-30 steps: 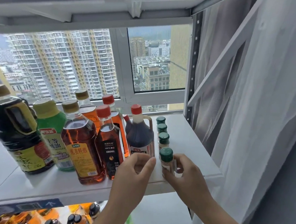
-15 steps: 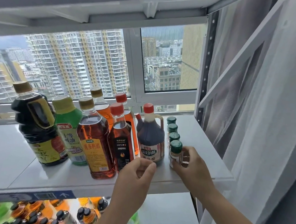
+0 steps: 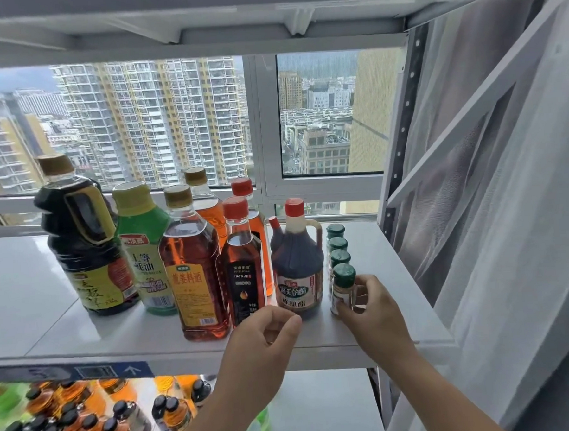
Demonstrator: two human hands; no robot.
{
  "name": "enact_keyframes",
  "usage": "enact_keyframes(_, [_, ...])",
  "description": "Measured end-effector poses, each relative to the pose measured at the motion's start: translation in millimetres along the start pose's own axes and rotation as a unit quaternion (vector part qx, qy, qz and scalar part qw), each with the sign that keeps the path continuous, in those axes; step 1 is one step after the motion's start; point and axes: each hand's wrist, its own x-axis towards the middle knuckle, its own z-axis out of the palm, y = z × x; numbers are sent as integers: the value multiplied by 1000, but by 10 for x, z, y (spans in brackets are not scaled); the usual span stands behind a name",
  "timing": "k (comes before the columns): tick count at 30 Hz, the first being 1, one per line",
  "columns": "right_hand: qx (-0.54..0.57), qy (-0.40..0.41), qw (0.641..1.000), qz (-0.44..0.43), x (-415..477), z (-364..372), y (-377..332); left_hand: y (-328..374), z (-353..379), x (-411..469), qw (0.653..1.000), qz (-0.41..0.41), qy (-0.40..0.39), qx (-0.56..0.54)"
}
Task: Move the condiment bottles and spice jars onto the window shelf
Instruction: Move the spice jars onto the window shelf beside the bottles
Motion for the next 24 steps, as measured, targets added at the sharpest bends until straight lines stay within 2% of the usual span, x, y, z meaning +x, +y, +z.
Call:
enact_keyframes(11, [10,11,1000,16,-9,27,-39,-23,-75,-41,1000,2,-1,-27])
enact_keyframes(24, [-23,53,996,62,-457,-113,-61,-140,-187,-118,998,18,-62,-13])
